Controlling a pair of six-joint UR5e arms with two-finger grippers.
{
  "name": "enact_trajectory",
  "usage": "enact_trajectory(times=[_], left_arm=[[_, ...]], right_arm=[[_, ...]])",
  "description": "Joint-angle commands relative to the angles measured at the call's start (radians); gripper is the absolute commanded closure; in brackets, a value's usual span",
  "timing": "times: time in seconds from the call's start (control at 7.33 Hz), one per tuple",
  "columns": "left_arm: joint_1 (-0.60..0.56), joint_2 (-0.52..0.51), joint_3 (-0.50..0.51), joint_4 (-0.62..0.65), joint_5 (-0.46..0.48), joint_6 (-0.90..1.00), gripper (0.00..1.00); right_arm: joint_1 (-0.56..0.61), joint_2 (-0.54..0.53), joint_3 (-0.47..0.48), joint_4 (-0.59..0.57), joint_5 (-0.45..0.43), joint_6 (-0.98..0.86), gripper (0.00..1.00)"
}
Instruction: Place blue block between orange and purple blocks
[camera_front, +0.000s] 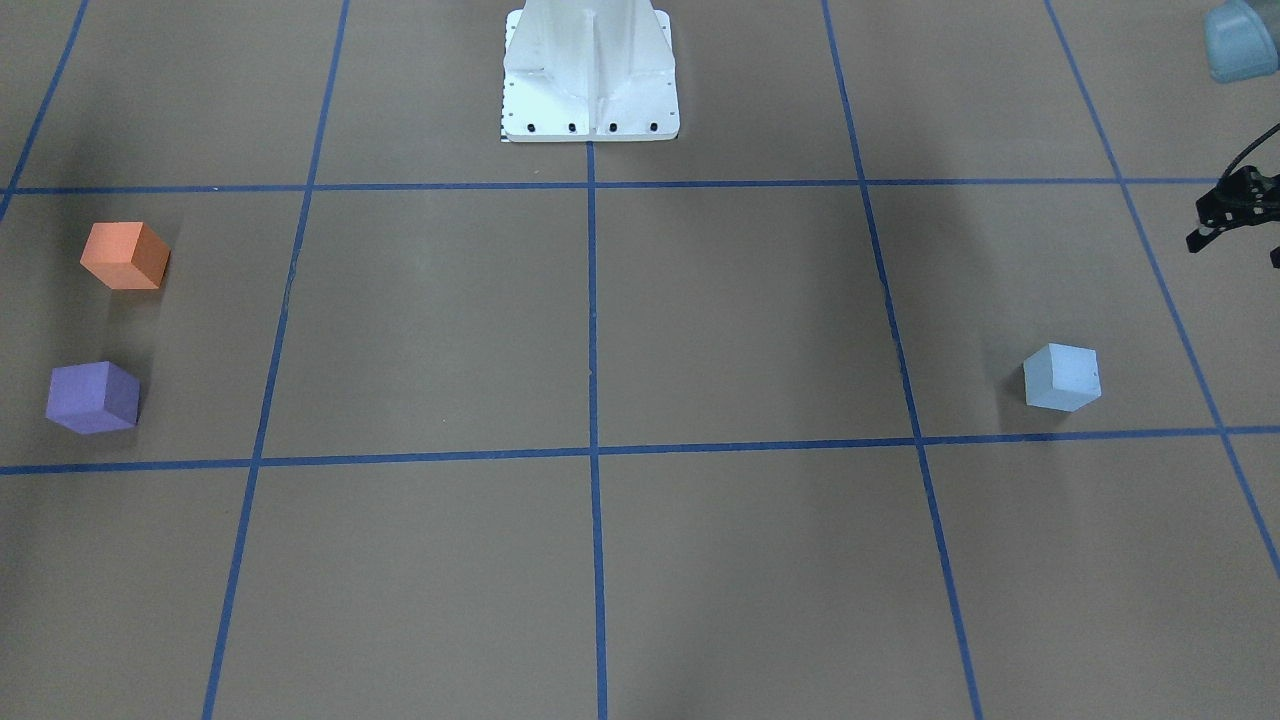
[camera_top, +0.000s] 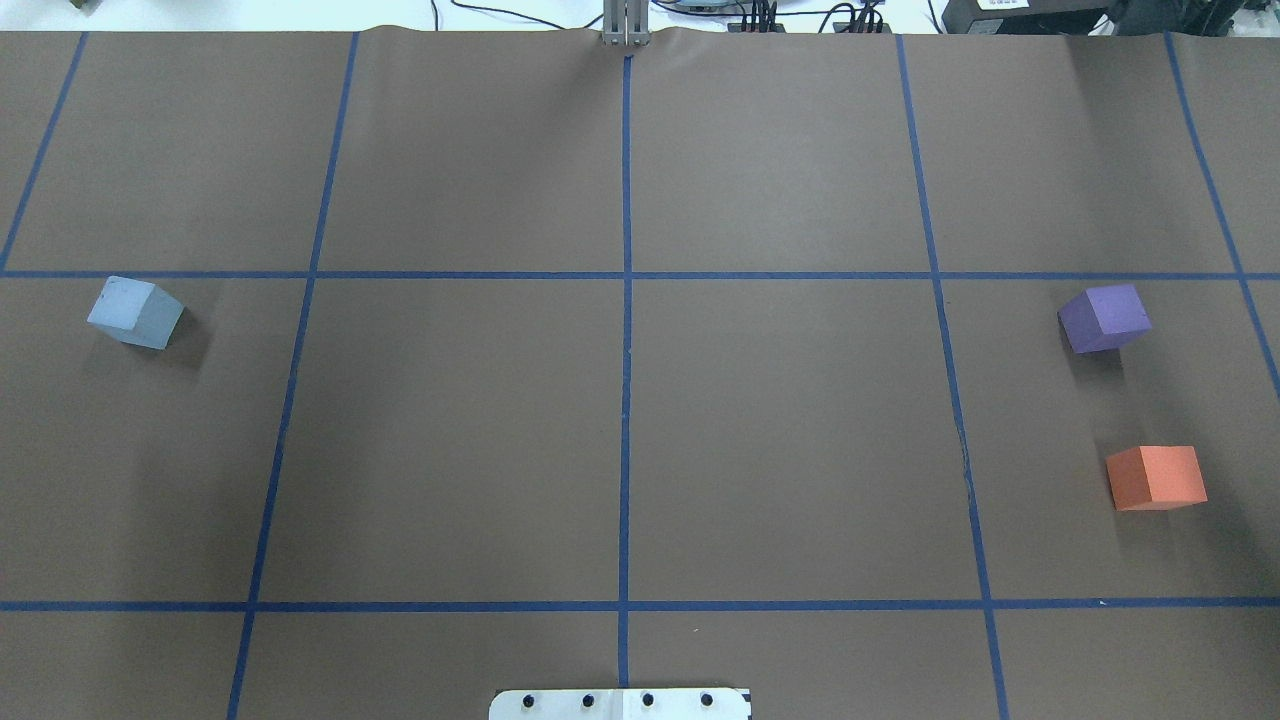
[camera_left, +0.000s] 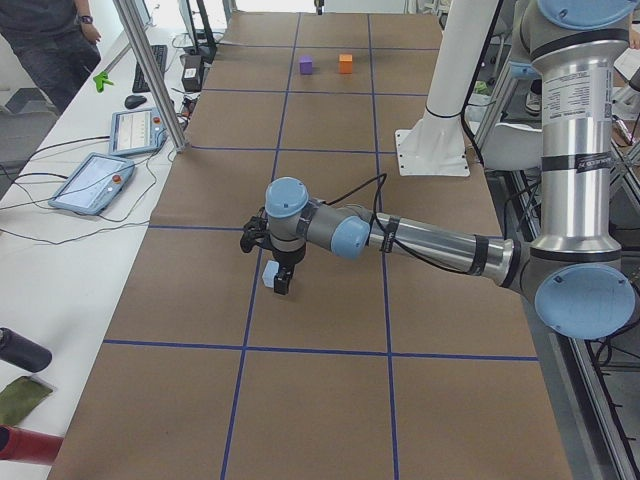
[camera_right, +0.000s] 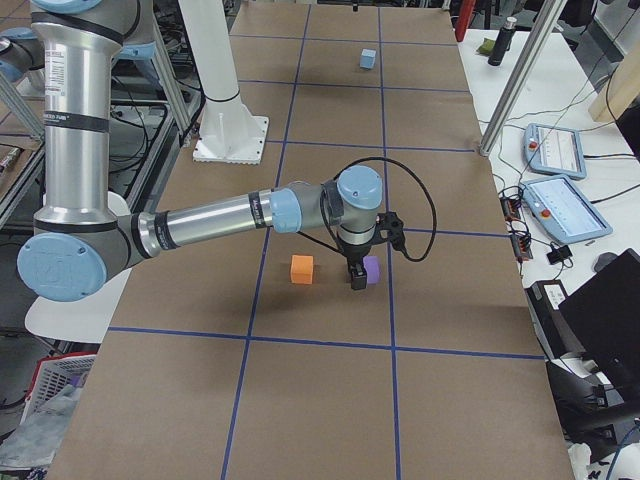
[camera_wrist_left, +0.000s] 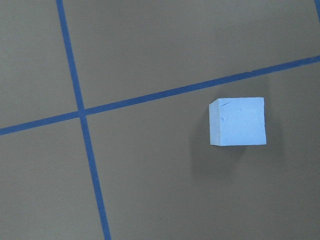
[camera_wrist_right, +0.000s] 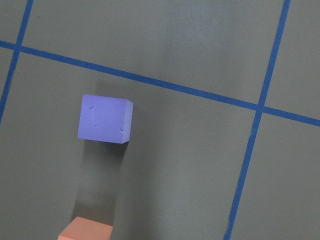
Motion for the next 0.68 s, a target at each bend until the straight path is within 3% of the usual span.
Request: enact_trajectory(times=[0.0, 0.27, 0.41, 0.55], left_arm=[[0.091, -0.006, 0.039, -0.147, 0.008, -0.152, 0.00], [0.172, -0.044, 0.115, -0.291, 0.033, -0.269, 0.00], [0.208, -0.061, 0.155, -0.342, 0.110, -0.285, 0.00], [0.219, -0.104, 0.204, -0.347, 0.123, -0.296, 0.00]], right_arm=[[-0.004, 0.003, -0.001, -0.001, 0.001, 0.000, 0.00], [-0.006, 0.004, -0.001, -0.001, 0.003, 0.000, 0.00], [-0.006, 0.003, -0.003, -0.001, 0.003, 0.000, 0.00], [-0.006, 0.003, -0.001, -0.001, 0.001, 0.000, 0.00]])
